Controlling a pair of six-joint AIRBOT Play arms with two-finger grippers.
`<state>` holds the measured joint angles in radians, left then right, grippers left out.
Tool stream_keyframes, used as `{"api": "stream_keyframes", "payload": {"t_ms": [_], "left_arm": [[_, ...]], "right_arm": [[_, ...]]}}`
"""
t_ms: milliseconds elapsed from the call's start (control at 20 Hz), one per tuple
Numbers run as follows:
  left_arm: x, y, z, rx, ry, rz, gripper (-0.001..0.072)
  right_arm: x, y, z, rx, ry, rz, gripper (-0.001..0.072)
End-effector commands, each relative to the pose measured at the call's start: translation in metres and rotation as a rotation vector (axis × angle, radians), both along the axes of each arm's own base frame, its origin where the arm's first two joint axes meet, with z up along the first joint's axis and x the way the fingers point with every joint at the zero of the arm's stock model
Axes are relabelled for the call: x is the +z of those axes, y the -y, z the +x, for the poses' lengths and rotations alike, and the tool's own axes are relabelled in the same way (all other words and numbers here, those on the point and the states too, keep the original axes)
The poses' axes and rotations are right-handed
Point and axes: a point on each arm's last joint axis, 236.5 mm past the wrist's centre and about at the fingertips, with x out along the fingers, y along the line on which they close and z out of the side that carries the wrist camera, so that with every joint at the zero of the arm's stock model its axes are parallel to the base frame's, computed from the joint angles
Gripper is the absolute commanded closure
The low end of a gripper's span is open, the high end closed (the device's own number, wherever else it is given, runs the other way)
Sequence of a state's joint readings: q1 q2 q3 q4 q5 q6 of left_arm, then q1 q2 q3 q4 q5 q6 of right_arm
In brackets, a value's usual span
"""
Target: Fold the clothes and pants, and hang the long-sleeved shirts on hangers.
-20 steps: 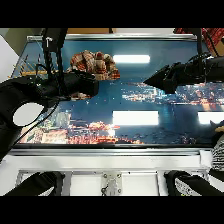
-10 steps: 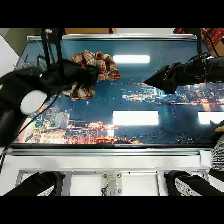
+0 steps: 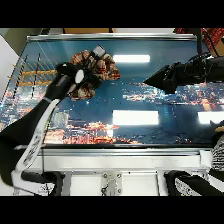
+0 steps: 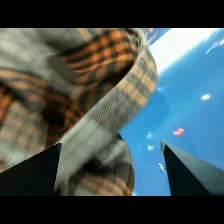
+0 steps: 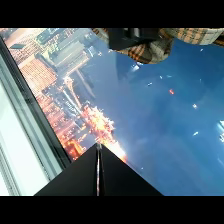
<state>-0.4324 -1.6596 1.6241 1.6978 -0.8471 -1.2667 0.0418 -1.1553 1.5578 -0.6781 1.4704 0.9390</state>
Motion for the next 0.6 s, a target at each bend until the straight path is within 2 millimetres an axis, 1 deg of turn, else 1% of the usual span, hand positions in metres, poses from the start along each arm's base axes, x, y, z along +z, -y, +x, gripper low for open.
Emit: {"api": "stream_keyframes", "payload": {"t_ms": [0, 150, 300, 350, 400, 450, 500, 550], "left_arm": [[-0.053, 0.010, 0.029, -0.038, -0.032, 0.043, 0.0038], [-0.068, 0.022, 0.049, -0.024, -0.018, 0.001, 0.0039], [-0.066, 0.028, 0.062, 0.062, -0.012, -0.082, 0.0043], [-0.060, 0.028, 0.064, 0.100, -0.015, -0.114, 0.0229], [-0.050, 0.025, 0.065, 0.129, -0.018, -0.123, 0.0583], [-0.034, 0.024, 0.065, 0.136, -0.011, -0.126, 0.0687], [-0.006, 0.025, 0.067, 0.137, 0.019, -0.142, 0.0687], [0.027, 0.025, 0.068, 0.136, 0.064, -0.167, 0.0687]], "right_arm": [[0.000, 0.000, 0.000, 0.001, -0.002, 0.000, 0.0677], [0.000, 0.000, 0.000, 0.001, -0.002, 0.000, 0.0677], [0.000, 0.000, 0.000, 0.001, -0.002, 0.000, 0.0677], [0.000, 0.000, 0.000, 0.001, -0.002, 0.000, 0.0677], [0.000, 0.000, 0.000, 0.001, -0.002, 0.000, 0.0678], [0.000, 0.000, 0.000, 0.001, -0.002, 0.000, 0.0677], [0.000, 0.000, 0.000, 0.001, -0.002, 0.001, 0.0678], [0.000, 0.000, 0.000, 0.001, -0.002, 0.000, 0.0677]]}}
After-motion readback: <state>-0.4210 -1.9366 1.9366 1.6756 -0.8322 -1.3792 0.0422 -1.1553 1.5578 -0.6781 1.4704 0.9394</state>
